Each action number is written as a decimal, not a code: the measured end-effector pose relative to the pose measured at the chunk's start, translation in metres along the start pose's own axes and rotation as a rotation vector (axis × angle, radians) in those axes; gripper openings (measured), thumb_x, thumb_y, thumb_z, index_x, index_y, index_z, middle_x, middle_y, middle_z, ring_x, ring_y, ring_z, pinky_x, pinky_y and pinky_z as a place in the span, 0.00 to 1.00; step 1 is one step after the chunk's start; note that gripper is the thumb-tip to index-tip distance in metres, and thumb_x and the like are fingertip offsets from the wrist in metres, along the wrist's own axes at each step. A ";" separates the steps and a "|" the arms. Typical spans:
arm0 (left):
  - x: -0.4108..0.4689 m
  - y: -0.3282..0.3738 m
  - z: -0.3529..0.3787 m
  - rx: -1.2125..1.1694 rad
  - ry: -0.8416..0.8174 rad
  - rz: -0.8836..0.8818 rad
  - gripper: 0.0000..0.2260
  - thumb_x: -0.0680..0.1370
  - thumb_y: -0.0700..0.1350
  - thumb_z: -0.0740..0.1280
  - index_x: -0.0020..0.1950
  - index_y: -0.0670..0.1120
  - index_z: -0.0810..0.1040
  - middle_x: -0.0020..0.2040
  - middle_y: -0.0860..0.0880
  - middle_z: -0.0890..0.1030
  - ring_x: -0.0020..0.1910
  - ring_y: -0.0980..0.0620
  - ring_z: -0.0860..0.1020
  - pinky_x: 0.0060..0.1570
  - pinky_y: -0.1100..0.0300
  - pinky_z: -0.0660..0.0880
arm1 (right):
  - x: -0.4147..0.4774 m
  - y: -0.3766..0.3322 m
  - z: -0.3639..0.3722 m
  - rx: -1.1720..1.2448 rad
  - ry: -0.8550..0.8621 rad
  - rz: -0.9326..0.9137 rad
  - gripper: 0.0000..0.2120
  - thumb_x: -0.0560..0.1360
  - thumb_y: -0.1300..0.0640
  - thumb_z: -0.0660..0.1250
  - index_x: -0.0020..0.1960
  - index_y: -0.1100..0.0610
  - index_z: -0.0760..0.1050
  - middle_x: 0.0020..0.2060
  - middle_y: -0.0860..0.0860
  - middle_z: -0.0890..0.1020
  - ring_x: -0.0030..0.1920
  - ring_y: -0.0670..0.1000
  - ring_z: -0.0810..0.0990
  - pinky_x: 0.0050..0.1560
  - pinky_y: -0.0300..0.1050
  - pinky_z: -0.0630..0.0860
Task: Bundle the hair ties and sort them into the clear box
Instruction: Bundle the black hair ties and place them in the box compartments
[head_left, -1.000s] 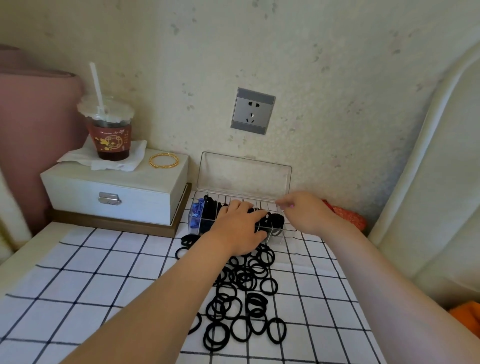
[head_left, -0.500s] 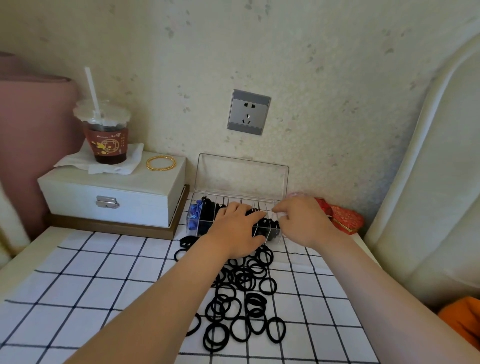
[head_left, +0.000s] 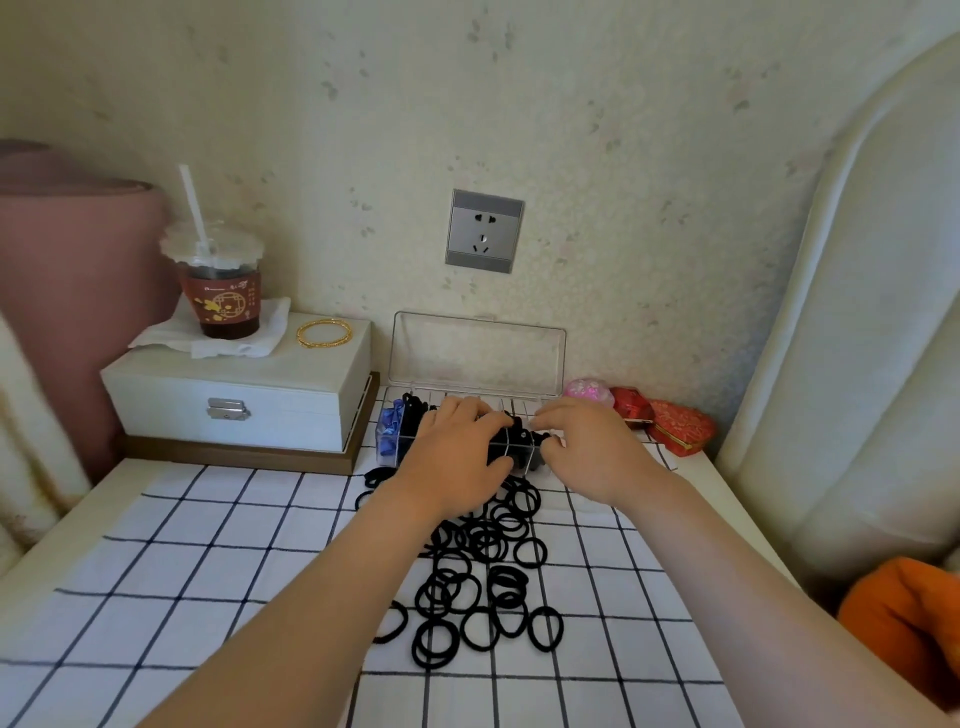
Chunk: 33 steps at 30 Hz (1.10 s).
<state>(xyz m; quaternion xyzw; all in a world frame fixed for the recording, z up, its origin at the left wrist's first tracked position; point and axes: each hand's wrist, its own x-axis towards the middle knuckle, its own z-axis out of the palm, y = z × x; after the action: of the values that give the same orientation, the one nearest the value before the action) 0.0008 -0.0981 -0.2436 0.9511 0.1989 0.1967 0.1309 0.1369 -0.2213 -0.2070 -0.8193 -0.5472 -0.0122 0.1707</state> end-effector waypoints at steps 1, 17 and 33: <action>-0.006 0.001 -0.004 -0.007 0.020 0.009 0.21 0.77 0.54 0.64 0.70 0.54 0.70 0.63 0.53 0.71 0.65 0.51 0.64 0.64 0.55 0.62 | -0.006 -0.007 -0.004 0.041 -0.006 -0.004 0.17 0.76 0.61 0.63 0.61 0.55 0.82 0.60 0.49 0.82 0.59 0.48 0.79 0.61 0.44 0.74; -0.096 0.016 -0.048 -0.080 -0.496 -0.179 0.09 0.72 0.55 0.72 0.49 0.55 0.77 0.42 0.58 0.74 0.41 0.59 0.73 0.40 0.63 0.71 | -0.072 -0.040 -0.001 -0.187 -0.627 0.171 0.16 0.64 0.45 0.79 0.48 0.52 0.85 0.45 0.47 0.85 0.49 0.51 0.83 0.54 0.50 0.81; -0.086 0.003 -0.036 0.181 -0.420 -0.102 0.08 0.78 0.48 0.64 0.48 0.45 0.80 0.50 0.48 0.78 0.46 0.47 0.79 0.46 0.53 0.78 | -0.036 -0.041 0.011 0.242 -0.351 0.087 0.11 0.76 0.63 0.67 0.53 0.51 0.84 0.41 0.44 0.83 0.35 0.42 0.82 0.36 0.31 0.75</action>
<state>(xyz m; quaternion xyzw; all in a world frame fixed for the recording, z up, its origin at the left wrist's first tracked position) -0.0864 -0.1318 -0.2384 0.9677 0.2320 -0.0310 0.0936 0.0836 -0.2355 -0.2140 -0.8053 -0.5301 0.2039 0.1703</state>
